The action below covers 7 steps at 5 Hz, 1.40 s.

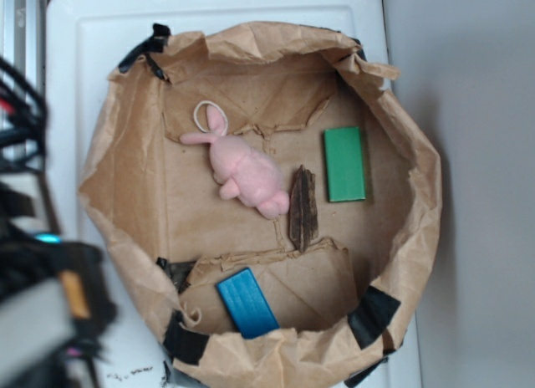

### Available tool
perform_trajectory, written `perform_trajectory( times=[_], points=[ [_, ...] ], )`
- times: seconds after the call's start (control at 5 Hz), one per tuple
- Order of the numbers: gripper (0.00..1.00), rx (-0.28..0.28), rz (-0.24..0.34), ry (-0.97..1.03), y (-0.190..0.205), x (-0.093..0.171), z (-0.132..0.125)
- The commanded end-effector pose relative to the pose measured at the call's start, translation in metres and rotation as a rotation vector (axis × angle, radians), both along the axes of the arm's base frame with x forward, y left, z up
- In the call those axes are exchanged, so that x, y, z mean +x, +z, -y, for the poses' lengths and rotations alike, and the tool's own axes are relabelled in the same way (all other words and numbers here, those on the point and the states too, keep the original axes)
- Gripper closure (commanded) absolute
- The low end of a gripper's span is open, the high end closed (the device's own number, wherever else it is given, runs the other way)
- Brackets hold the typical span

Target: Grab the wood chip.

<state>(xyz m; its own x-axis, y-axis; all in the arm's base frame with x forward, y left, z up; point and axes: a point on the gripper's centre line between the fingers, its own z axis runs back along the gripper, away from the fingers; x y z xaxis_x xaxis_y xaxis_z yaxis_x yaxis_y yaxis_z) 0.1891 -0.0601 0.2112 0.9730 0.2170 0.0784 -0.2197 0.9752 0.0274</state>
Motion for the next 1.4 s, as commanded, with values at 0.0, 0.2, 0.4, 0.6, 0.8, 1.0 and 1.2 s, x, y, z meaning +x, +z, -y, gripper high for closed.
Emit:
perform_trajectory(
  times=[0.0, 0.2, 0.4, 0.6, 0.8, 1.0, 1.2],
  points=[
    [0.00, -0.088, 0.121, 0.381, -0.012, 0.042, -0.018],
    [0.00, -0.088, 0.121, 0.381, -0.012, 0.042, -0.018],
    [0.00, -0.088, 0.121, 0.381, -0.012, 0.042, -0.018],
    [0.00, -0.088, 0.121, 0.381, -0.012, 0.042, -0.018],
    [0.00, -0.103, 0.096, 0.537, -0.028, 0.048, -0.026],
    [0.00, -0.121, 0.076, 0.618, -0.050, 0.059, -0.035],
    [0.00, -0.150, 0.107, 0.646, -0.063, 0.064, -0.041]
  ],
)
